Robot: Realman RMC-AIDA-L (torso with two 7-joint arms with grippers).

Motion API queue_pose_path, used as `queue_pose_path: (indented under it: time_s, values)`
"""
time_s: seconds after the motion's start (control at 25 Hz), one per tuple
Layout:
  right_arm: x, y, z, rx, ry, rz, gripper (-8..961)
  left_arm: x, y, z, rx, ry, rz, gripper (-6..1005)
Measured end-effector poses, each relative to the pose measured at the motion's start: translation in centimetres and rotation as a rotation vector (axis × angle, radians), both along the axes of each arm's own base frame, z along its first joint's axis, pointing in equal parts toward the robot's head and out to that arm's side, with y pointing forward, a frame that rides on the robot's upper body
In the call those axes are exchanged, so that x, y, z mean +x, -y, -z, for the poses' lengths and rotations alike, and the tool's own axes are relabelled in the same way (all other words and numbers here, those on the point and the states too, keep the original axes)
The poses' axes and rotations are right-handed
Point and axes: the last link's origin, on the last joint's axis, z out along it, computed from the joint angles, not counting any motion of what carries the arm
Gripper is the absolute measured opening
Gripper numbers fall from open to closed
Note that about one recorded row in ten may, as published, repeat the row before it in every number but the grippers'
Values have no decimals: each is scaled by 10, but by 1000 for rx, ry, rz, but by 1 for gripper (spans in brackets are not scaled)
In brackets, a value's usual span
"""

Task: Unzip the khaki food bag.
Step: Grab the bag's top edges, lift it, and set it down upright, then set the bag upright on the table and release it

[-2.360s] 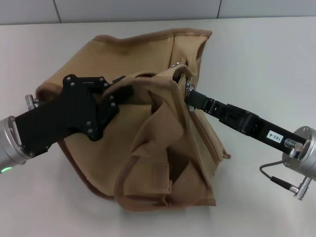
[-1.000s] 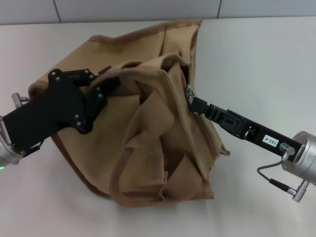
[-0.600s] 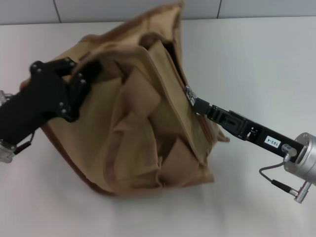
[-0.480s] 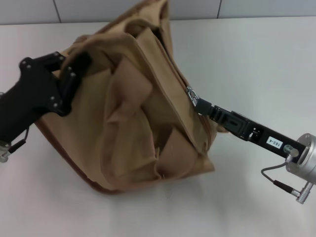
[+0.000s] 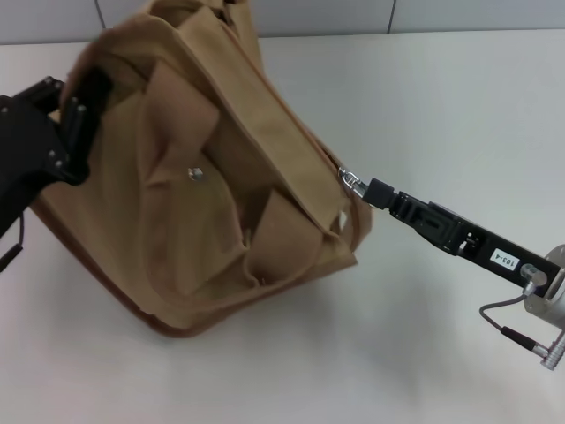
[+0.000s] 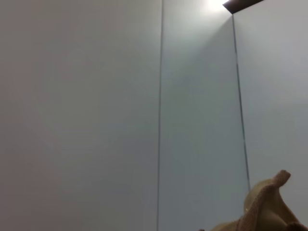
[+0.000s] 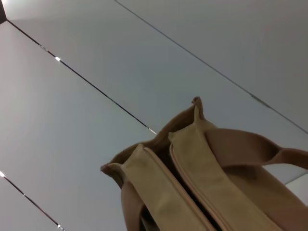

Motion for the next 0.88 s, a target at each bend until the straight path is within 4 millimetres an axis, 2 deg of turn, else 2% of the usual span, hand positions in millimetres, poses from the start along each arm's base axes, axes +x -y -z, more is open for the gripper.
queue_pose_path:
  time_s: [0.88]
  values:
    - [1, -3, -1, 5, 13, 7, 0, -9, 1, -7, 56, 69, -76, 56]
